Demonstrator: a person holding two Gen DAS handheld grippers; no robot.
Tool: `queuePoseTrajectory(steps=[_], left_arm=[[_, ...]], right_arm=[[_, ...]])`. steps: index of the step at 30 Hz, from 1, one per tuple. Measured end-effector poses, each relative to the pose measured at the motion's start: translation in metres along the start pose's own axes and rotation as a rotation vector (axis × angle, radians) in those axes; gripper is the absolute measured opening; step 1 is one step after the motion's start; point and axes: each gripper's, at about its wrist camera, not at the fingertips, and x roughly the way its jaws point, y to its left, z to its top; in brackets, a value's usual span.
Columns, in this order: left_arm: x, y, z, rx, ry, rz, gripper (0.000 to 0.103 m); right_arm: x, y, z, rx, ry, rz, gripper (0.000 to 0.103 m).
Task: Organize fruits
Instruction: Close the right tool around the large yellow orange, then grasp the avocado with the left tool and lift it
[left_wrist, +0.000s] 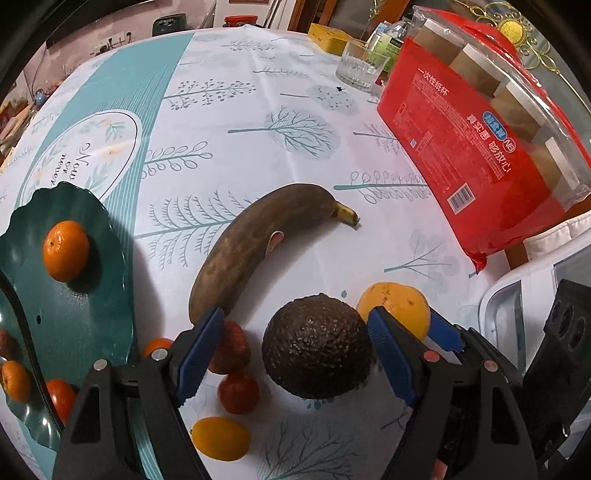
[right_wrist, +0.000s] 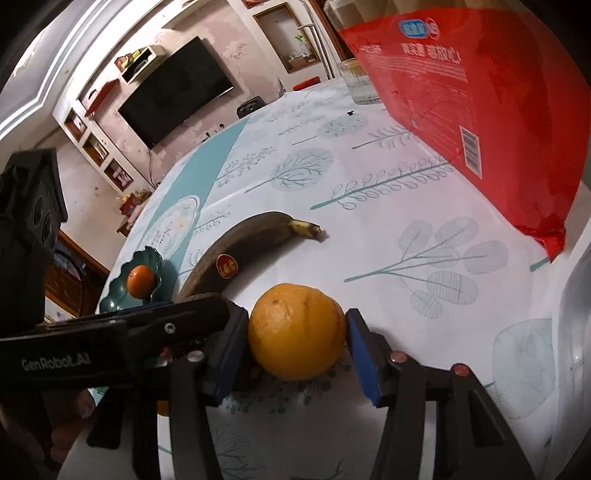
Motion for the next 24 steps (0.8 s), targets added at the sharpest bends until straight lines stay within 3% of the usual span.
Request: queuePoseTrajectory(steps=[4,13,19,24], left_arm=[[0.001,-0.003,0.0,0.003,0.006,0.015,0.078],[0.002,-0.012,-0.002,0.036,0.02,0.03,0.077],[0.005,-0.022,-0.003,0.101,0.029,0.089,0.071],[0.007,-0.027,-0.005,0.112,0.033,0.085,0.062]], right_arm=[[-0.002,-0.001,0.001,0.012,0.014,-0.003,0.053],[-0.015,-0.006,-0.002,0.007,0.038,-0.104,0.052],[-0.021,-0.008,-0.004,0.003,0.056,-0.143,0.052],[-0.025,-0.008,-0.007,-0.007,0.076,-0.159,0.052]])
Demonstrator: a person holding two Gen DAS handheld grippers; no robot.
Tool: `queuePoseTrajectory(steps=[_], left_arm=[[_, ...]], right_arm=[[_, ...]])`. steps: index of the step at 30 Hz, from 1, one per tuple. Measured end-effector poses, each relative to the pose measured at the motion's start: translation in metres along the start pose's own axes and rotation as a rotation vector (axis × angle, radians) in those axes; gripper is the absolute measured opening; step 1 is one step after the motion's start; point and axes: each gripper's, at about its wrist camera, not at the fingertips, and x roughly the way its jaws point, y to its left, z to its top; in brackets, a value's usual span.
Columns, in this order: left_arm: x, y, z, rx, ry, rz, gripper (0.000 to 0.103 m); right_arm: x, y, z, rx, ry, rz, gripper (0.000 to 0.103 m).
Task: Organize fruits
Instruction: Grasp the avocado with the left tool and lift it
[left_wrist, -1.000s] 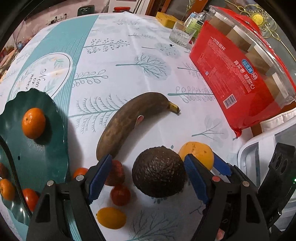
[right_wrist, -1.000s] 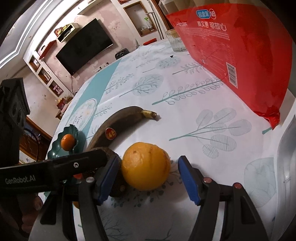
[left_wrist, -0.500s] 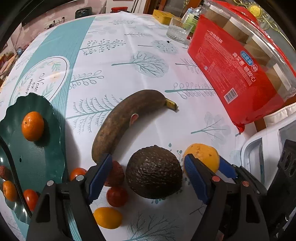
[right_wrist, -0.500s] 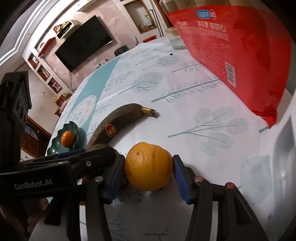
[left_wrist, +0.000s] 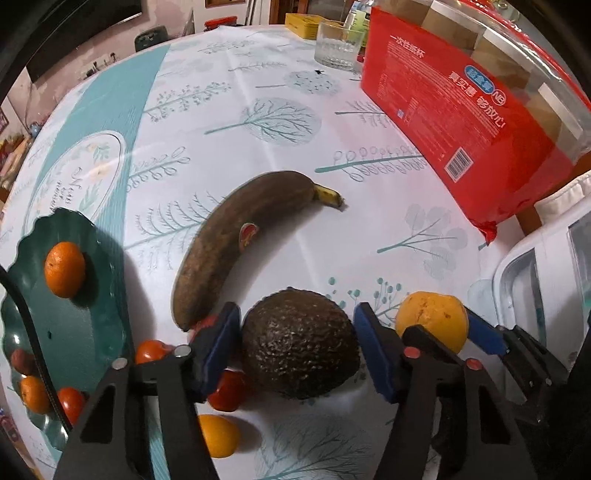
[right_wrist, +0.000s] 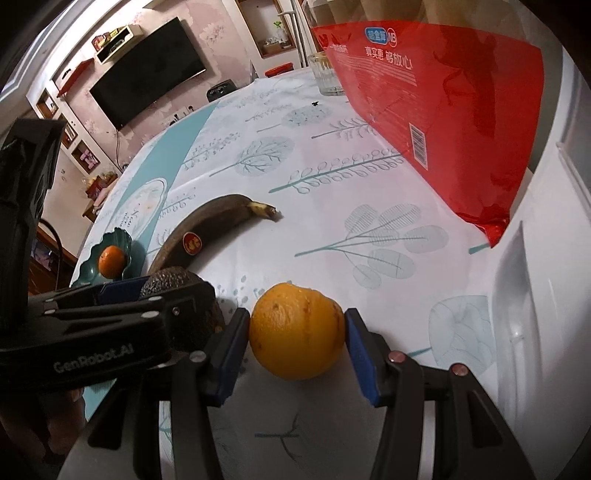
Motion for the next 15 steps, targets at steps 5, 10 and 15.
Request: queuePoseTrajectory(steps=[5,10,15], left_arm=[[-0.001,0.0,-0.001,-0.011,-0.004,0.001,0.061],[-0.003,-0.002,-0.002,0.004,-0.001,0.011,0.06],[-0.008,-0.003,-0.008,0.01,-0.005,0.02,0.06]], right_arm=[[-0.004,-0.002,-0.003,-0.007,0.012,-0.011,0.052],[-0.009,-0.002,-0.006,-0.013,0.021,-0.013,0.052],[-0.014,-0.002,-0.009,-0.022,0.026,-0.017,0.052]])
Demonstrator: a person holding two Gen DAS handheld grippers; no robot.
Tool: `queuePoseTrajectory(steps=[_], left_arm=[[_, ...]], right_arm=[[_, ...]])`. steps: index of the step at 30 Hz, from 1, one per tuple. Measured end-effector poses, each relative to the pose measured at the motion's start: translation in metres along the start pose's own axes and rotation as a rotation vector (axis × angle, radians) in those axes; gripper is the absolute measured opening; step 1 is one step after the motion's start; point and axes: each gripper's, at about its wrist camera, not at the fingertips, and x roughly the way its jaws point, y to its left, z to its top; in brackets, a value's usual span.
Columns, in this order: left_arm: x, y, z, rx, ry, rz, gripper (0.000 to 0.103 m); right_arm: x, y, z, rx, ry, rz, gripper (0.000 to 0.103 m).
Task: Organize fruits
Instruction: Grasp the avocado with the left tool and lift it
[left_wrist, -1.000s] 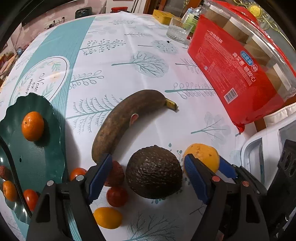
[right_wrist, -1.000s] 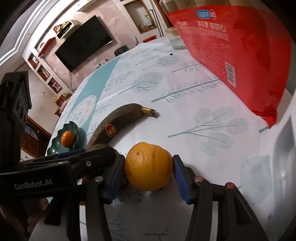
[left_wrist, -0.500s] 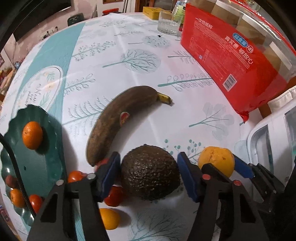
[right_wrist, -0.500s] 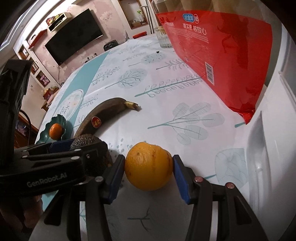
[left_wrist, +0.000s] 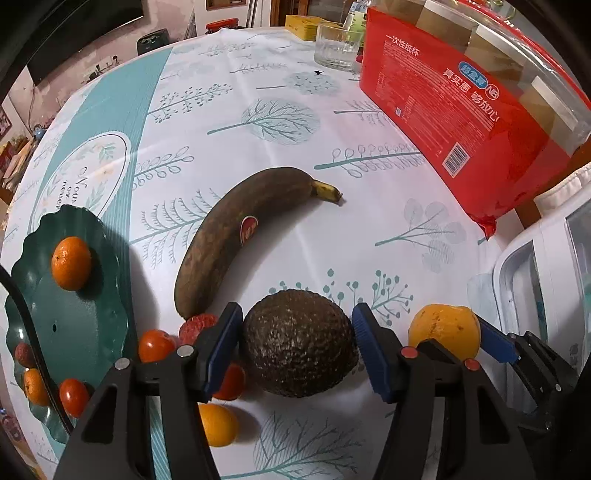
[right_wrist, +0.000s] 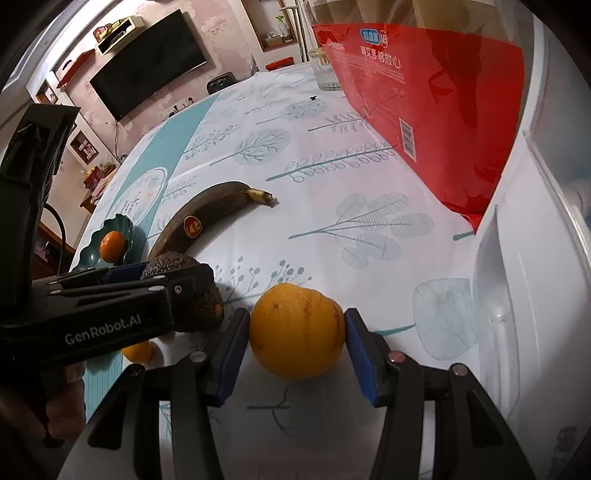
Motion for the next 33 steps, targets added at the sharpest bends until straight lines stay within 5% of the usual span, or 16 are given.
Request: queuePoseTrajectory(steps=[12,15,16,24,30,33], left_arm=[[-0.029,0.004,-0.029,-0.034,-0.018,-0.029,0.051],[-0.047,0.005,-0.035,-0.027,-0.075,-0.048,0.012],[-0.054,0.005,-0.036,-0.018,-0.088,-0.053,0.009],[-0.057,0.014,-0.046,-0.05,-0.042,-0.102,0.013],[-0.051,0.021,-0.051,-0.104,-0.018,-0.127,0.036],[-0.048,0.022,-0.049,-0.114,-0.017,-0.127,0.055]], right_arm=[[-0.016,0.006,-0.014,-0.016,0.031,-0.03,0.052],[-0.02,0.009,-0.019,-0.016,0.043,-0.027,0.052],[-0.022,0.011,-0.022,-0.017,0.047,-0.029,0.052],[-0.035,0.025,-0.039,-0.028,0.054,-0.031,0.052],[-0.042,0.032,-0.047,-0.051,0.054,-0.023,0.052],[-0.043,0.034,-0.05,-0.073,0.057,-0.01,0.052]])
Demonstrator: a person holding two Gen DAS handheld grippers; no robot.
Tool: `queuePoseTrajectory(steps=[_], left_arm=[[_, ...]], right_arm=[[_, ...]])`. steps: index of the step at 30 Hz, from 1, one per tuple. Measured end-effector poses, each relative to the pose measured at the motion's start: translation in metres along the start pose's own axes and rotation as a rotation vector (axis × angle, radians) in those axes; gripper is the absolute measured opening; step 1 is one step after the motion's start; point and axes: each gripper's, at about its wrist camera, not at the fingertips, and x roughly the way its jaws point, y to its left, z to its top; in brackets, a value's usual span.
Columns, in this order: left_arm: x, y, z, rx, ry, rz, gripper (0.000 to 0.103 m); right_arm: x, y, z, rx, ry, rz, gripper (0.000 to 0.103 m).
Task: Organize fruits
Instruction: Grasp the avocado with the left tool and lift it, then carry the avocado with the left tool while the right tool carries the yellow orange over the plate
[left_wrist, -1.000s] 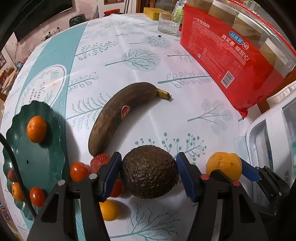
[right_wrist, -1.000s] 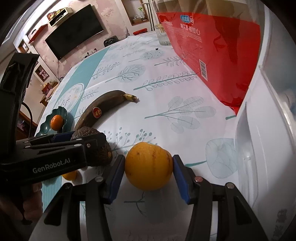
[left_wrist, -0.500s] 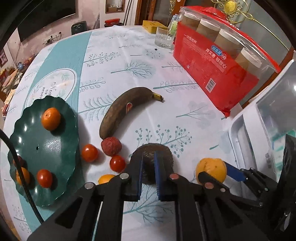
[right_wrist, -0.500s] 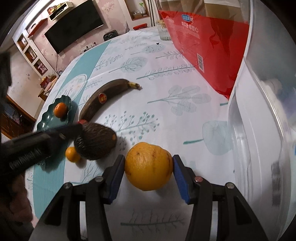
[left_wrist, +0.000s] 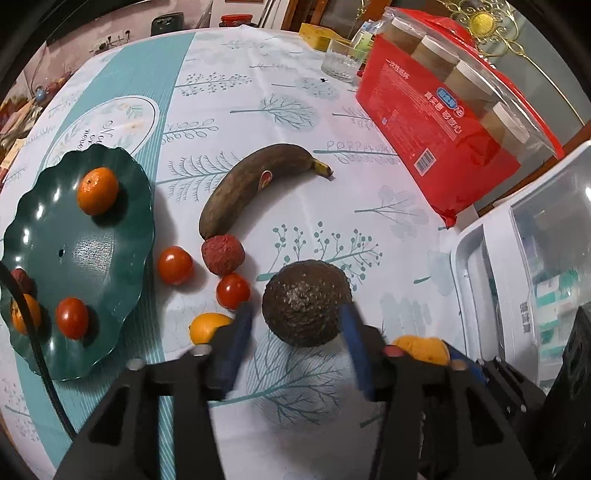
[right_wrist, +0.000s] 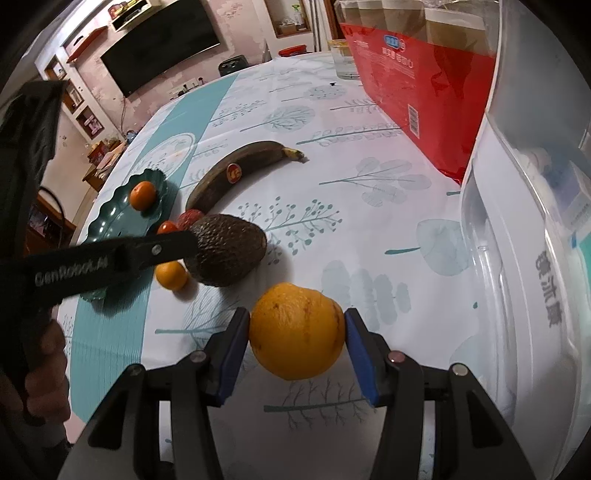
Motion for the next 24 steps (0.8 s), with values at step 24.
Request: queuePoseTrajectory(steps=[24], left_arm=[[0.054,-0.013,0.008,-0.03,0.097,0.012,0.064]], right_arm=[[0.022,-0.026,0.007,-0.011,0.072,0.031,0.052]])
